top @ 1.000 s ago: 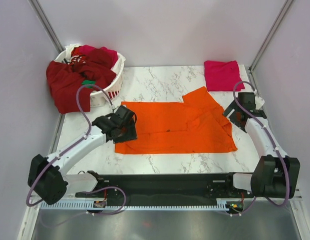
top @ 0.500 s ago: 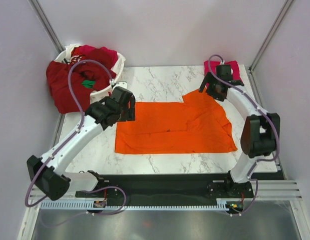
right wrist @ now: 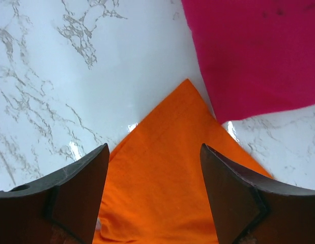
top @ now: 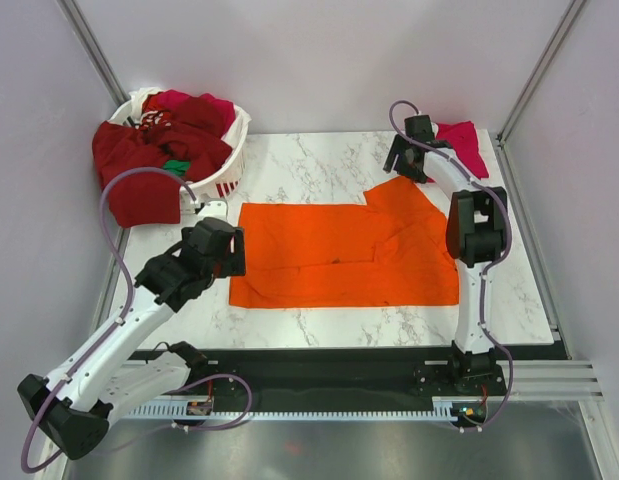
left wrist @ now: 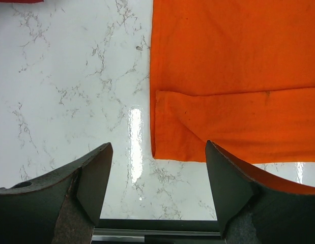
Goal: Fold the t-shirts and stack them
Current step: Fold the tshirt
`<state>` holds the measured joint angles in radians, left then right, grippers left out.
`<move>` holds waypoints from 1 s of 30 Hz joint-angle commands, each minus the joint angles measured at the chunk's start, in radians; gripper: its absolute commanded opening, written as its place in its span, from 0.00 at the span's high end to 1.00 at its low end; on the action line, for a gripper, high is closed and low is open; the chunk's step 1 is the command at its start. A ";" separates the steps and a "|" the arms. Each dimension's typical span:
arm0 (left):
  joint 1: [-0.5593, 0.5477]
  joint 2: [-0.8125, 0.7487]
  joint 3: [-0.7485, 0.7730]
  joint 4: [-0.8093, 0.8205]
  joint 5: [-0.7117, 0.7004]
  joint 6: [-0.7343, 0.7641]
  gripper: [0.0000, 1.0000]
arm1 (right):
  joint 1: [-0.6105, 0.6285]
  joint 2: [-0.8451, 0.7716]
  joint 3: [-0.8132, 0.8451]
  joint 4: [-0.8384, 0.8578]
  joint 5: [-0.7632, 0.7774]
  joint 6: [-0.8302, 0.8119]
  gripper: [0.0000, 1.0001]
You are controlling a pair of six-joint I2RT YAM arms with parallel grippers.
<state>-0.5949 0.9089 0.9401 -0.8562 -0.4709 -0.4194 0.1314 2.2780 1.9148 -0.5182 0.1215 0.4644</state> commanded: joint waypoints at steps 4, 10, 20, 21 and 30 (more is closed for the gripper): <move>0.004 -0.030 -0.034 0.069 -0.044 0.018 0.19 | 0.031 0.090 0.159 -0.049 0.125 -0.044 0.22; 0.004 -0.002 -0.040 0.077 -0.048 0.019 0.19 | 0.033 0.133 0.174 -0.046 0.181 -0.055 0.25; 0.004 0.021 -0.046 0.082 -0.055 0.022 0.20 | 0.033 0.218 0.176 -0.040 0.162 -0.044 0.40; 0.004 0.022 -0.046 0.080 -0.055 0.022 0.20 | 0.031 0.216 0.168 -0.039 0.162 -0.043 0.49; 0.004 0.068 -0.040 0.080 -0.058 0.027 0.20 | 0.033 0.186 0.135 -0.023 0.110 -0.035 1.00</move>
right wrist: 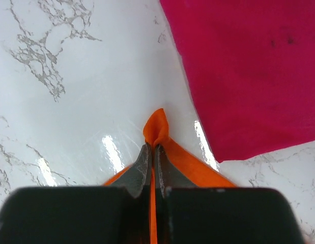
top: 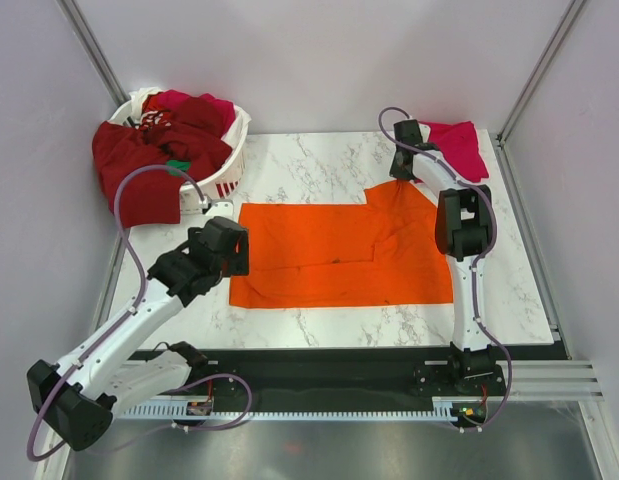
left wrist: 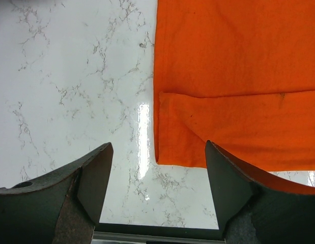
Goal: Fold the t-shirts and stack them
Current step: Fold the tshirt
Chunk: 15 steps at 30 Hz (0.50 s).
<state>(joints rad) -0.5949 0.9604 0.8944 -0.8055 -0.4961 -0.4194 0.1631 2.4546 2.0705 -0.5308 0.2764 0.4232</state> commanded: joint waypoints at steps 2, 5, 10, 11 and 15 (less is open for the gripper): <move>0.004 0.055 0.029 0.032 -0.041 0.025 0.20 | 0.001 -0.020 -0.044 -0.009 -0.072 0.002 1.00; 0.023 0.130 0.075 0.031 -0.046 -0.001 0.15 | 0.001 -0.081 -0.101 0.002 -0.098 0.005 1.00; 0.135 0.444 0.271 0.040 0.059 -0.007 0.18 | 0.007 -0.206 -0.231 0.038 -0.140 0.025 1.00; 0.144 0.496 0.331 0.048 0.062 -0.005 0.18 | 0.009 -0.251 -0.289 0.049 -0.150 0.026 1.00; 0.188 0.702 0.458 0.104 0.091 0.011 0.19 | 0.010 -0.362 -0.433 0.104 -0.198 0.038 1.00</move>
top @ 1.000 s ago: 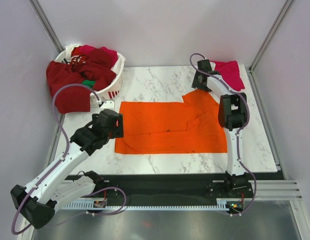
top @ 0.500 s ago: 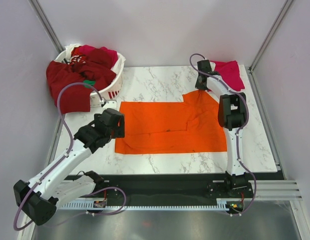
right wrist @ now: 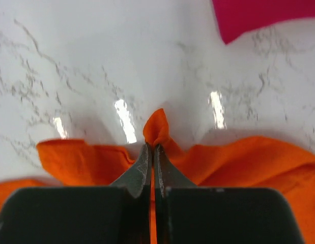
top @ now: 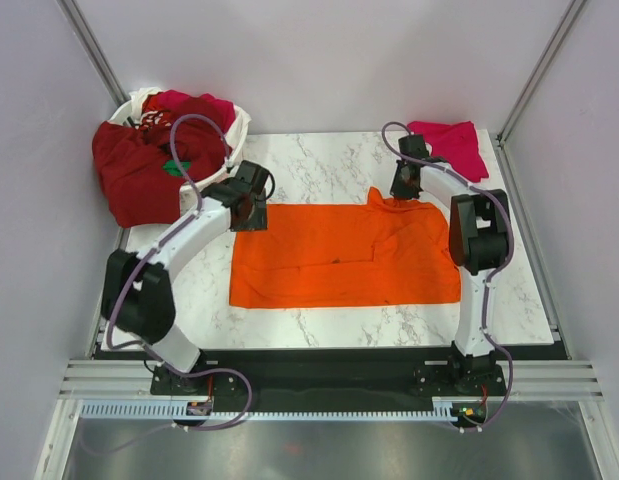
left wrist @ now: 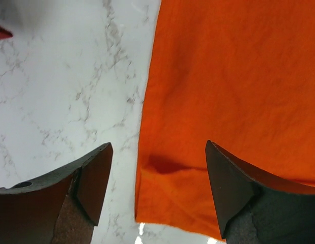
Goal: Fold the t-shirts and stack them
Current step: Fold the tshirt
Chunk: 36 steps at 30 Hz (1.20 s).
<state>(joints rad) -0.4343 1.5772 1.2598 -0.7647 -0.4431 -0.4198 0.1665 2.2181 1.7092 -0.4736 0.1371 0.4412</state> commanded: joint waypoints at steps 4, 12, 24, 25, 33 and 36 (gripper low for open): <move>0.118 0.292 0.194 0.100 0.148 -0.030 0.29 | 0.007 -0.210 -0.169 0.081 -0.082 0.021 1.00; 0.175 0.509 0.369 0.180 0.213 0.012 0.39 | 0.004 -0.252 -0.207 0.087 -0.102 0.008 1.00; 0.172 0.656 0.428 0.240 0.241 0.058 0.36 | 0.002 -0.264 -0.223 0.102 -0.100 -0.001 1.00; 0.172 0.658 0.426 0.242 0.235 0.046 0.37 | 0.002 -0.262 -0.223 0.102 -0.100 -0.001 1.00; 0.126 0.649 0.426 0.165 0.201 0.012 0.35 | -0.013 -0.270 -0.226 0.102 -0.117 0.005 1.00; 0.108 0.679 0.473 0.102 0.179 0.007 0.29 | -0.016 -0.278 -0.230 0.102 -0.123 0.010 1.00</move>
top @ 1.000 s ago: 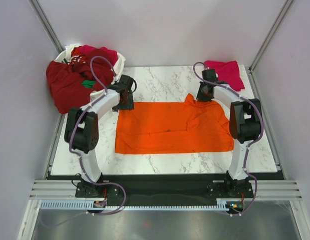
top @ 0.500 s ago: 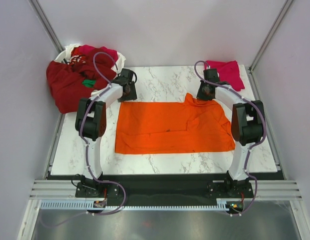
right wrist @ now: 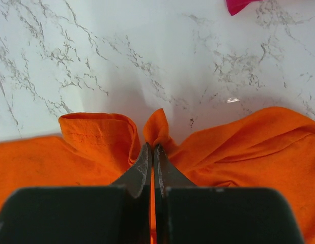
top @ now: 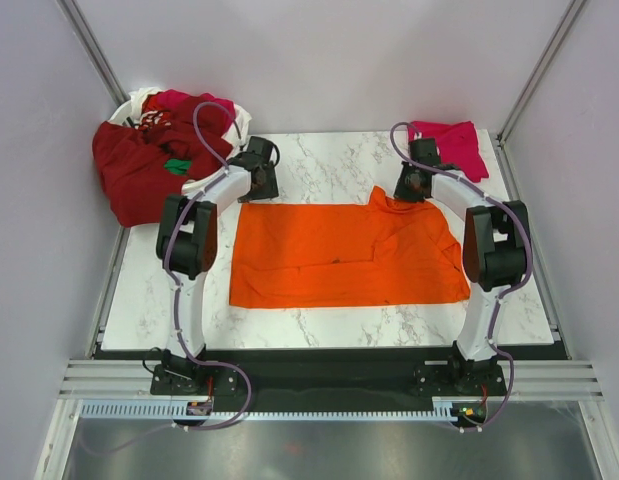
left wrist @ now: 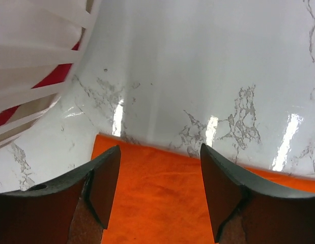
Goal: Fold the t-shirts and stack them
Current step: Fold the tshirt
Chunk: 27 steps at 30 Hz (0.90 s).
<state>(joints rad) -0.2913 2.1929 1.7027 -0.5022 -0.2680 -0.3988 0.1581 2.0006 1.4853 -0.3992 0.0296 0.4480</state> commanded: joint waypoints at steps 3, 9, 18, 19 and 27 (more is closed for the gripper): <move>-0.060 0.088 0.026 -0.196 0.035 -0.034 0.26 | -0.009 -0.068 -0.017 0.028 -0.014 0.004 1.00; -0.126 0.094 0.006 -0.217 0.023 -0.081 0.27 | -0.011 -0.086 -0.074 0.039 -0.019 0.006 1.00; -0.137 0.093 -0.006 -0.216 0.065 -0.109 0.39 | -0.103 -0.109 -0.089 0.040 0.058 -0.026 1.00; -0.138 0.088 0.001 -0.217 0.069 -0.101 0.35 | -0.136 -0.103 -0.083 0.034 0.079 -0.031 1.00; -0.120 0.030 0.080 -0.234 -0.051 -0.012 0.18 | -0.221 -0.089 -0.068 0.026 0.122 -0.064 1.00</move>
<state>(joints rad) -0.4217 2.2318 1.7569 -0.6502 -0.2638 -0.4690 -0.0784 1.9350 1.3827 -0.3809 0.1150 0.4145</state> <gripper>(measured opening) 0.819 0.012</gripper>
